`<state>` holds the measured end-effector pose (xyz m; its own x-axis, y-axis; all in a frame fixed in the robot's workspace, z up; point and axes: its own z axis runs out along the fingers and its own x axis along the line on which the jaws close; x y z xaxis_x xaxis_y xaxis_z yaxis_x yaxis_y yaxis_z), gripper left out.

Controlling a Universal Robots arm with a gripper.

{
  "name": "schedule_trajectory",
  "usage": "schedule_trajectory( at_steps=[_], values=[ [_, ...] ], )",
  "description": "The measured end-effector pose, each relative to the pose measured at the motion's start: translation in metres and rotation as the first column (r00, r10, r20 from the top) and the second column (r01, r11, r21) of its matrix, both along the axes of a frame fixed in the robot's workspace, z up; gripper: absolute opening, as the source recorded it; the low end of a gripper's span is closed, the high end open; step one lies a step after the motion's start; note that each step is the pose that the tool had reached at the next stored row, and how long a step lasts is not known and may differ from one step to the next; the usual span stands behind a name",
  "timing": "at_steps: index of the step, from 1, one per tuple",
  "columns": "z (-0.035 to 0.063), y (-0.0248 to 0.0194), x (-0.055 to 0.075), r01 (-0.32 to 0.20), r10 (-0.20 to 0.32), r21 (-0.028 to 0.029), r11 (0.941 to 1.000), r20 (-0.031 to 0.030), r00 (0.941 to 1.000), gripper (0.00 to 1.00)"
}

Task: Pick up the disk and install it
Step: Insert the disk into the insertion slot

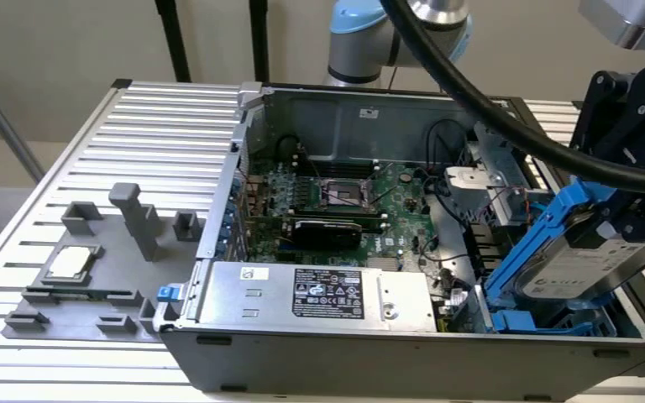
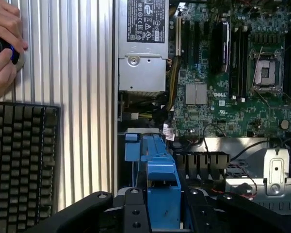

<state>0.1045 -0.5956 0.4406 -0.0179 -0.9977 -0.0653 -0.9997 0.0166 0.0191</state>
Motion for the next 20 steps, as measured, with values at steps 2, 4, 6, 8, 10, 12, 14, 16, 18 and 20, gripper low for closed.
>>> schedule_trajectory(
  at_steps=[2, 4, 6, 8, 10, 12, 14, 16, 18, 20],
  values=[
    [-0.0020, 0.0000, 0.001, 0.000, 0.000, 0.0027, 1.0000, -0.0016, 1.0000, 0.00],
    [-0.0041, 0.0000, 0.001, 0.000, 0.000, 0.0056, 1.0000, -0.0030, 1.0000, 0.00],
    [-0.0061, -0.0001, 0.002, 0.000, 0.000, 0.0086, 1.0000, -0.0045, 1.0000, 0.00],
    [-0.0079, -0.0001, 0.003, 0.000, 0.000, 0.0115, 0.9999, -0.0068, 1.0000, 0.00],
    [-0.0097, -0.0001, 0.003, 0.000, 0.000, 0.0142, 0.9999, -0.0097, 1.0000, 0.00],
    [-0.0116, -0.0002, 0.003, 0.000, 0.000, 0.0165, 0.9999, -0.0128, 0.9999, 0.00],
    [-0.0137, -0.0003, 0.003, 0.000, 0.000, 0.0185, 0.9998, -0.0153, 0.9999, 0.00],
    [-0.0161, -0.0005, 0.004, 0.000, 0.001, 0.0203, 0.9998, -0.0169, 0.9999, 0.00],
    [-0.0186, -0.0007, 0.004, 0.000, 0.001, 0.0215, 0.9998, -0.0185, 0.9998, 0.00],
    [-0.0213, -0.0009, 0.005, -0.001, 0.001, 0.0228, 0.9997, -0.0201, 0.9998, 0.00]
  ],
)
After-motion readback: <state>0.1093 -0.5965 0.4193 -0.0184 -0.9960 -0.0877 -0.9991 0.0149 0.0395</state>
